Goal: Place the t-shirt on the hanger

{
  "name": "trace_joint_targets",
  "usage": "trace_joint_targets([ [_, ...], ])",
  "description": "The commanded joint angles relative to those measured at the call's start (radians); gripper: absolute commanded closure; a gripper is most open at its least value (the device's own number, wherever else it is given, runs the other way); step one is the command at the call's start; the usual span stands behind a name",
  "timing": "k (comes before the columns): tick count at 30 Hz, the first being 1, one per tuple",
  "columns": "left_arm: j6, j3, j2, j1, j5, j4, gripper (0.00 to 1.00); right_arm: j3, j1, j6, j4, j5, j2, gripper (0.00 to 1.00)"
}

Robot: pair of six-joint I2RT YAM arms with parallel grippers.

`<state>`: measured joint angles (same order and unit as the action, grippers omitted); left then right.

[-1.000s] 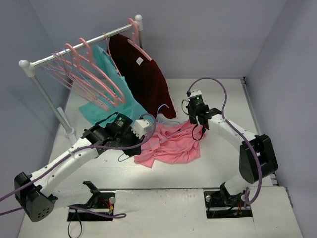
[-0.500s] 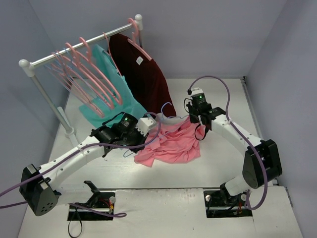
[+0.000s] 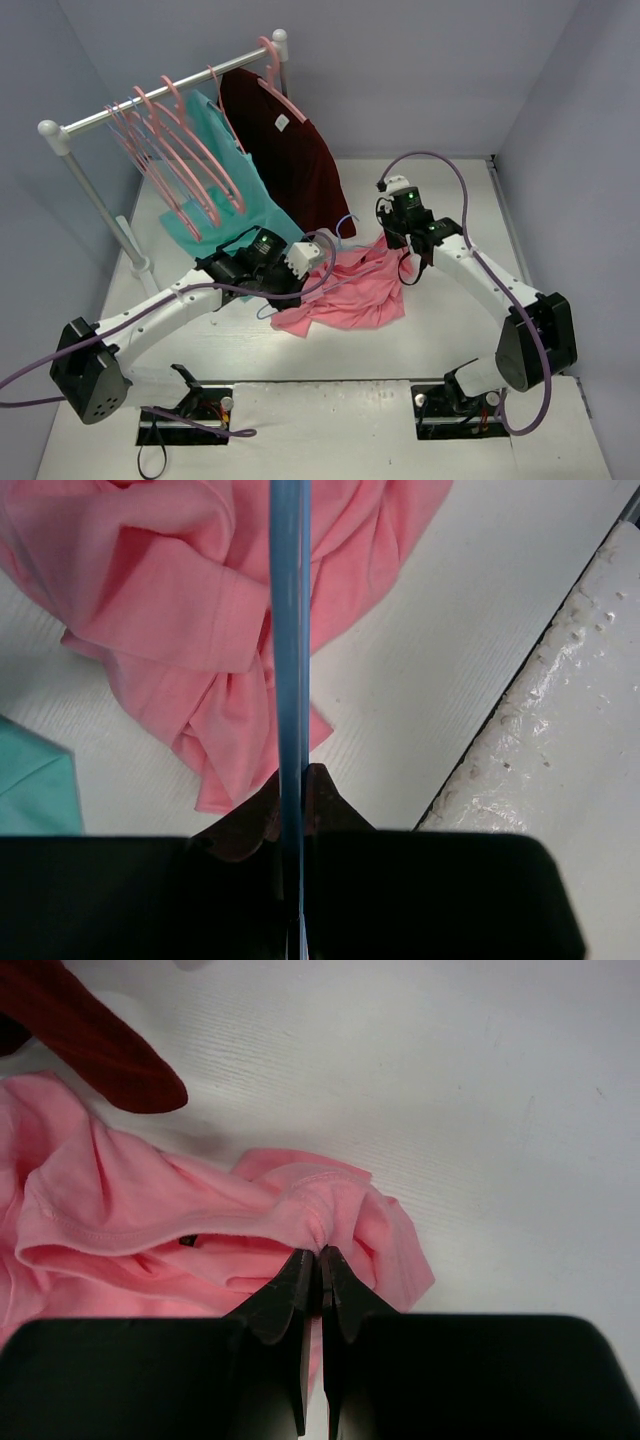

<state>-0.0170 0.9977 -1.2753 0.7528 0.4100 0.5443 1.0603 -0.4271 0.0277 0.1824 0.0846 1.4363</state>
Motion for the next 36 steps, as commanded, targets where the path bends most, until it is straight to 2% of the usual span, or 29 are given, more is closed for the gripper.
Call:
trace_joint_targets([
  [1, 0.041, 0.017, 0.039, 0.006, 0.044, -0.103, 1.00, 0.052, -0.002, -0.097, -0.017, -0.070, -0.096, 0.99],
  [6, 0.021, 0.048, 0.059, 0.006, 0.024, -0.157, 1.00, 0.104, -0.007, -0.173, 0.014, -0.197, -0.183, 0.97],
  [10, -0.053, 0.058, 0.080, 0.005, -0.035, -0.223, 1.00, 0.186, -0.014, -0.215, 0.030, -0.264, -0.244, 0.95],
  [15, -0.169, -0.008, 0.129, 0.006, -0.095, -0.424, 1.00, 0.229, -0.025, -0.186, 0.034, -0.320, -0.276, 0.93],
  [19, -0.222, -0.049, 0.128, 0.012, -0.065, -0.527, 1.00, 0.180, -0.039, -0.182, 0.035, -0.327, -0.286, 0.93],
  [24, -0.212, -0.024, 0.091, 0.062, 0.015, -0.529, 1.00, 0.142, -0.041, -0.174, 0.035, -0.319, -0.289, 0.93],
  [31, -0.185, -0.022, 0.044, 0.141, 0.003, -0.583, 1.00, 0.245, -0.084, -0.146, 0.038, -0.335, -0.278, 0.91],
  [36, -0.176, -0.037, 0.053, 0.147, -0.041, -0.650, 1.00, 0.268, -0.114, -0.130, 0.049, -0.376, -0.296, 0.90],
])
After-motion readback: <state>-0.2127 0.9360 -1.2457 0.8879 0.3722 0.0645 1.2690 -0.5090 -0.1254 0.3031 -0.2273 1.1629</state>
